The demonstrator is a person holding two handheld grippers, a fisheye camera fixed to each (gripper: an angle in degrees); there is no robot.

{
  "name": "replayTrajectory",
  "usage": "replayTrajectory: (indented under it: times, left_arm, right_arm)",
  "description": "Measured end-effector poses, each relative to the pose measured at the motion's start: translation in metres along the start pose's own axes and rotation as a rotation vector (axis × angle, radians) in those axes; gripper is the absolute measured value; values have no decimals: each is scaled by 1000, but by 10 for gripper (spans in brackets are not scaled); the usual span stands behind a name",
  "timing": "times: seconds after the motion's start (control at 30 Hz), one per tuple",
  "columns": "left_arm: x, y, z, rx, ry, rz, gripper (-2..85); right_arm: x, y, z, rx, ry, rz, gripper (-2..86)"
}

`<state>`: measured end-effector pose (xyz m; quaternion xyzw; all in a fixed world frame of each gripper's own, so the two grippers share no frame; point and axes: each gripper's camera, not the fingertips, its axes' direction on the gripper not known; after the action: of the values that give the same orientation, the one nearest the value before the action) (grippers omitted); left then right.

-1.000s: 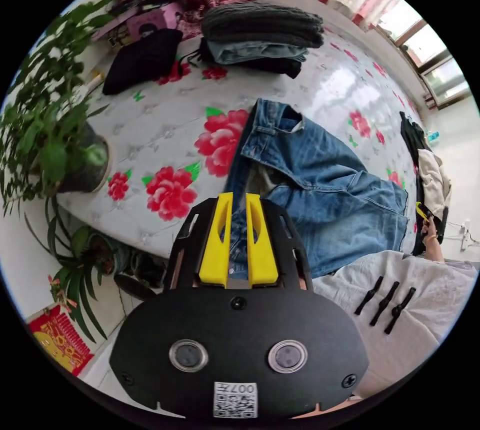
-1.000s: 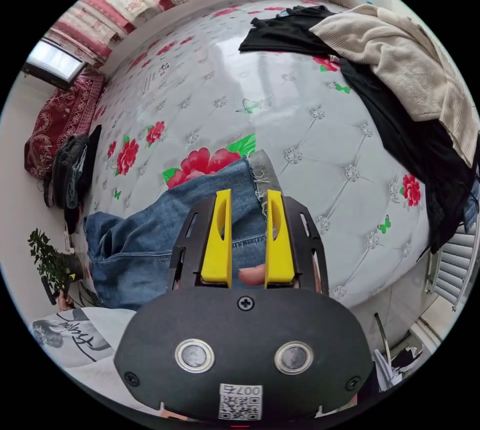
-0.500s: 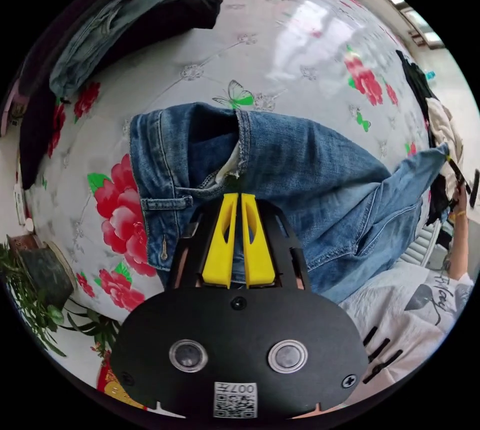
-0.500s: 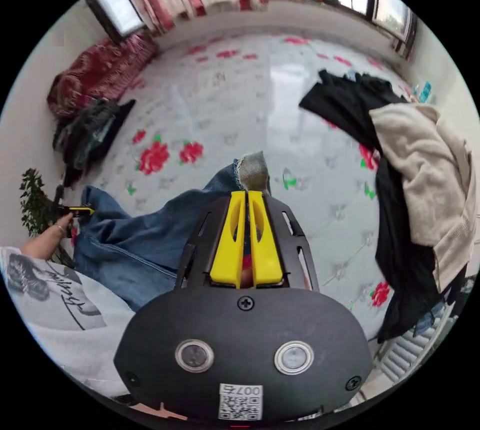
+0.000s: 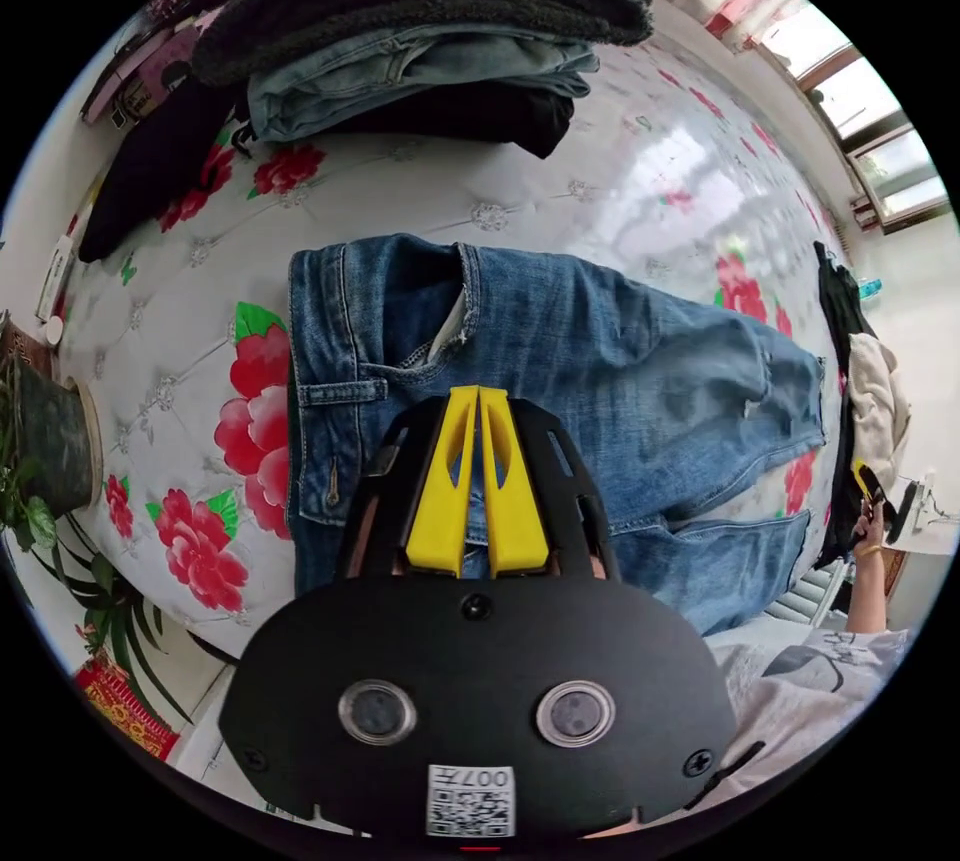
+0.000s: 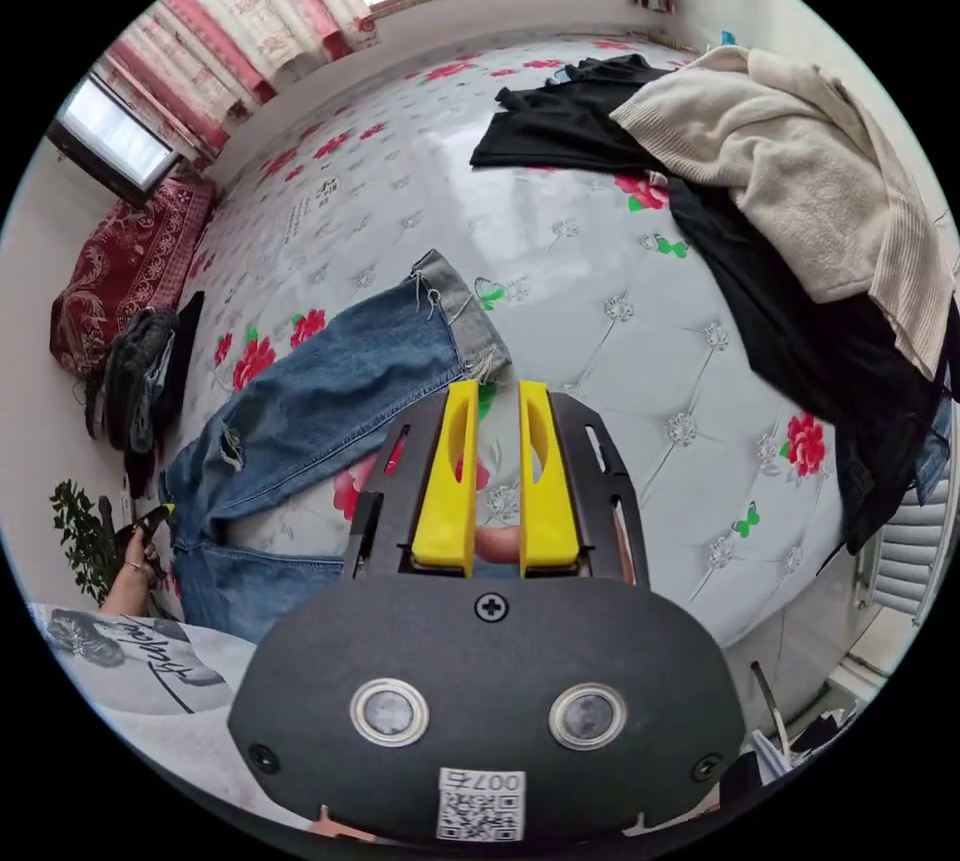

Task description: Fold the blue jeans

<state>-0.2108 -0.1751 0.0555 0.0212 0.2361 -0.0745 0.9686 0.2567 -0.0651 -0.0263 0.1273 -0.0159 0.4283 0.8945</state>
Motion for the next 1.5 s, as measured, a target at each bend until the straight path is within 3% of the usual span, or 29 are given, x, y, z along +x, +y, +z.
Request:
replayTrajectory:
  times: [0.2,0.4,0.43,0.63,0.77,0.87,0.97,1.07,1.3,1.5]
  left_arm:
    - [-11,23,18,-63,-89,-12,-10]
    - [-13,42,36,-74,-152,29,-10]
    - [-14,43,37,-85,-156,27,-10]
    - [-20,46,43,-86,-141,15,-10]
    - [-20,48,45,-98,-134,0,-10]
    - [-16,58,32,-84,-188,-20,-10]
    - [-20,92,2,9,-180,-37,-9]
    - [-40,144,-20,50,-127,-129,-9]
    - [-98,272,-43,83,-92,-405,10]
    - [-112,263,-27,84,-4,-304,82]
  right_arm:
    - [-45,-37,52,-61,-67,-133,25]
    - [-44,-64,141,-267,52,-138,9]
    - [-40,-62,135,-192,81,-160,6]
    - [-21,-73,143,-248,193,-284,-1]
    - [-18,-83,145,-266,221,-226,0]
    - [-18,-79,123,-213,219,-155,2]
    - [-16,-52,79,-135,59,-163,12]
    - [2,-3,43,-120,-56,-126,22]
    - [93,138,-11,-162,-117,138,39]
    - [108,166,-30,-157,-149,154,42]
